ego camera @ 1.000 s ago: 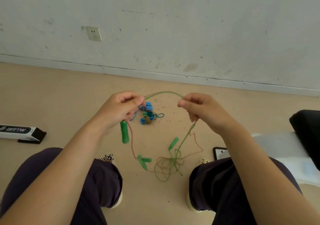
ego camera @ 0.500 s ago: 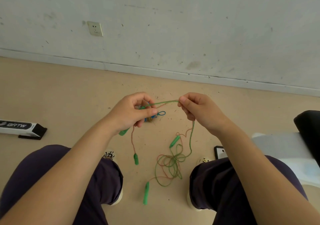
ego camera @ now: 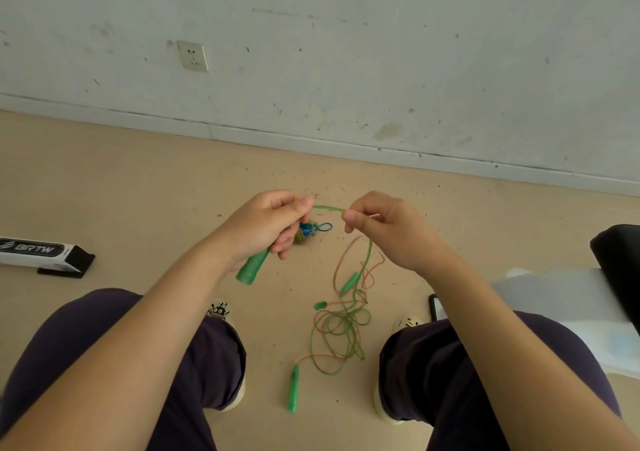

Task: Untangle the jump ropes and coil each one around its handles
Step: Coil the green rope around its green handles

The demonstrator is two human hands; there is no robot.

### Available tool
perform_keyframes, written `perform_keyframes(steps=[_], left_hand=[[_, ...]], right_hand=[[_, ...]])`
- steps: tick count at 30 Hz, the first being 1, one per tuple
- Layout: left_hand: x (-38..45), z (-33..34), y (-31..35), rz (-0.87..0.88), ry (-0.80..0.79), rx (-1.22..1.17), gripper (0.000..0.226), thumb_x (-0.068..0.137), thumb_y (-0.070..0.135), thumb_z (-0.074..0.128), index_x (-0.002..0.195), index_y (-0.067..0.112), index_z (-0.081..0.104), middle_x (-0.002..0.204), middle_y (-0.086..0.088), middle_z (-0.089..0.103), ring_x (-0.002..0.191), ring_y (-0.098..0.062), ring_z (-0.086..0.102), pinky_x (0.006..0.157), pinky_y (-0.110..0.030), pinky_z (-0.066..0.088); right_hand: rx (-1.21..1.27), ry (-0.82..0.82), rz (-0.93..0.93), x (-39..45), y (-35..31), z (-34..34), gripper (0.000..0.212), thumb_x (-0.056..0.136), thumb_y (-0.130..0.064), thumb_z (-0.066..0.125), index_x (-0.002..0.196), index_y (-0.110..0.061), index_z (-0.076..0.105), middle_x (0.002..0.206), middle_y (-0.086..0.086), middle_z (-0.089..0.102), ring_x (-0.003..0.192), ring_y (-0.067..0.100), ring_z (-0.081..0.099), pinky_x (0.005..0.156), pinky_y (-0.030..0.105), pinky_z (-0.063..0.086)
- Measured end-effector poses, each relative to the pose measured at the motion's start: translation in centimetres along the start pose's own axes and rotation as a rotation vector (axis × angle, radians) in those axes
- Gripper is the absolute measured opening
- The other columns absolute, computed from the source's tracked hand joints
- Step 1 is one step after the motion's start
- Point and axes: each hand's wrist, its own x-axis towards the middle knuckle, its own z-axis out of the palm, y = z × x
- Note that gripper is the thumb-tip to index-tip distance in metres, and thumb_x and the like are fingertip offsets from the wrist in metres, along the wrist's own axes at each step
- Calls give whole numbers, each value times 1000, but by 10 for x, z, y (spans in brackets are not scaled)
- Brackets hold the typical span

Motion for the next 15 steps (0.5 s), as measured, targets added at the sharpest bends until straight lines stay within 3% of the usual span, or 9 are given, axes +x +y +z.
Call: perform_keyframes(steps=[2,4,6,8,10,12,15], left_hand=[[0,0,0,-21,-28,-62,30,106,23,43,81,9,50,51,1,35,39,-13,31,43,-25,39],[5,-2,0,3,138,-264,30,107,23,41,80,11,47,51,3,37,37,-11,31,40,-22,34],[10,-11,0,43,423,-479,31,108,23,40,78,14,46,50,4,39,35,-10,32,38,-20,31],[13,-19,-1,66,560,-519,30,107,24,44,79,15,50,51,5,44,35,-9,32,39,-19,31],[9,-15,0,58,456,-376,21,102,23,54,83,14,58,58,3,54,35,-9,33,40,-21,32],[3,-1,0,9,198,-97,11,91,28,70,92,17,68,74,4,68,40,-9,41,43,-23,39],[0,19,-8,-106,-171,148,27,80,36,81,103,25,74,96,9,75,50,-4,50,55,-30,48]], right_hand=[[62,-8,24,0,1,-2,23,92,-31,65,71,-22,66,62,-18,55,52,-3,44,53,7,33],[70,-56,61,0,2,-4,24,89,-35,68,76,-16,69,62,-11,62,50,1,41,51,11,35],[44,-111,93,1,5,-5,21,88,-34,70,80,-15,71,73,0,71,58,9,54,61,16,48],[59,-135,119,2,9,-6,14,88,-28,71,80,-16,72,75,4,72,69,18,65,76,31,56],[155,-145,111,1,8,-7,11,89,-19,71,82,-11,72,73,6,71,66,16,66,70,33,57],[334,-139,82,1,3,-3,10,88,-12,70,85,-3,71,73,10,70,67,20,67,65,32,56],[556,-130,38,0,-4,3,12,88,-8,69,89,4,68,76,19,69,68,27,67,67,34,59]])
